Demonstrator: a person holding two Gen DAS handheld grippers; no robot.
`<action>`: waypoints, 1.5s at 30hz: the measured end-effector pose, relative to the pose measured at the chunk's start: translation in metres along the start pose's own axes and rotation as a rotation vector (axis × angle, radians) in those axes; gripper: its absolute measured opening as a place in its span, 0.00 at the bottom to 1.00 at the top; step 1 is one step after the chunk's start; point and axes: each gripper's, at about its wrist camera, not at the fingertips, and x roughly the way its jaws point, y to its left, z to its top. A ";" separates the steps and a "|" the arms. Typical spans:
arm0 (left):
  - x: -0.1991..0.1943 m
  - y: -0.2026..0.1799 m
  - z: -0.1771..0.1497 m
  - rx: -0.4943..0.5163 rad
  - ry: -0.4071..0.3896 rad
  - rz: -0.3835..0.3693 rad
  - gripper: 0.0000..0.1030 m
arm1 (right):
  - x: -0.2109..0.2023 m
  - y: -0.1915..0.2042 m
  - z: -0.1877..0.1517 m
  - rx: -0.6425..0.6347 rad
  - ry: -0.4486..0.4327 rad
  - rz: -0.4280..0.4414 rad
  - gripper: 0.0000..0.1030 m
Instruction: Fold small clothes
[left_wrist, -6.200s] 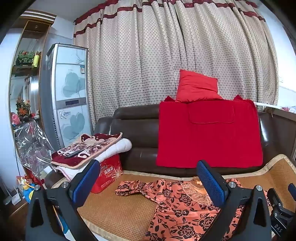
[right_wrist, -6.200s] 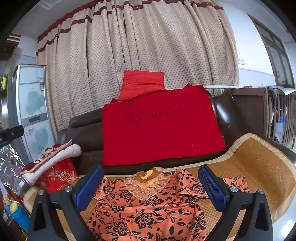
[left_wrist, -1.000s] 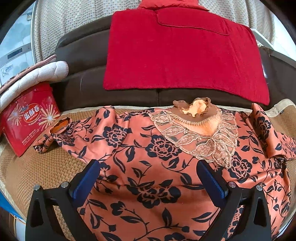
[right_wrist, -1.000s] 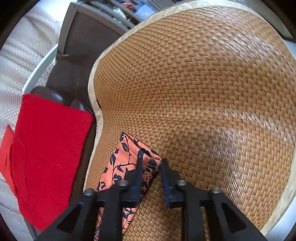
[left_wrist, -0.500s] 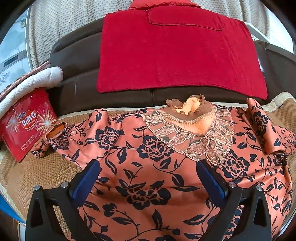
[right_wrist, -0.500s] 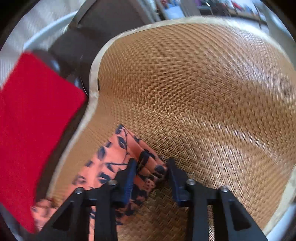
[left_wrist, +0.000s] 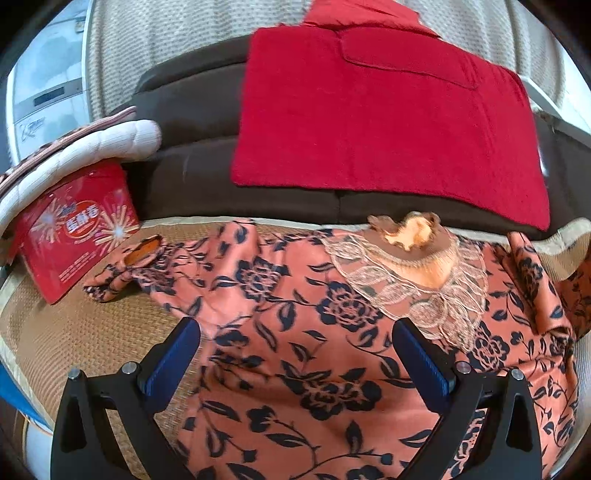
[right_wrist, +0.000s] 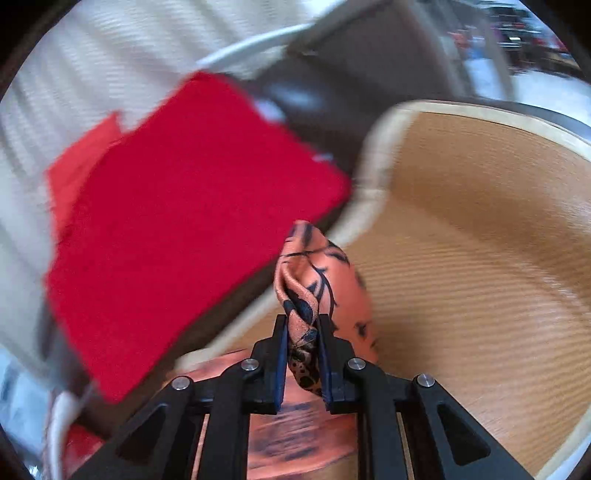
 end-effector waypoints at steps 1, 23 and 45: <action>-0.002 0.006 0.001 -0.012 -0.005 0.007 1.00 | -0.002 0.022 -0.005 -0.023 0.007 0.040 0.15; -0.002 0.129 -0.002 -0.246 0.018 0.137 1.00 | 0.040 0.292 -0.209 -0.136 0.395 0.630 0.81; 0.069 -0.014 -0.015 0.030 0.262 -0.003 1.00 | 0.083 0.119 -0.160 -0.298 0.373 0.105 0.36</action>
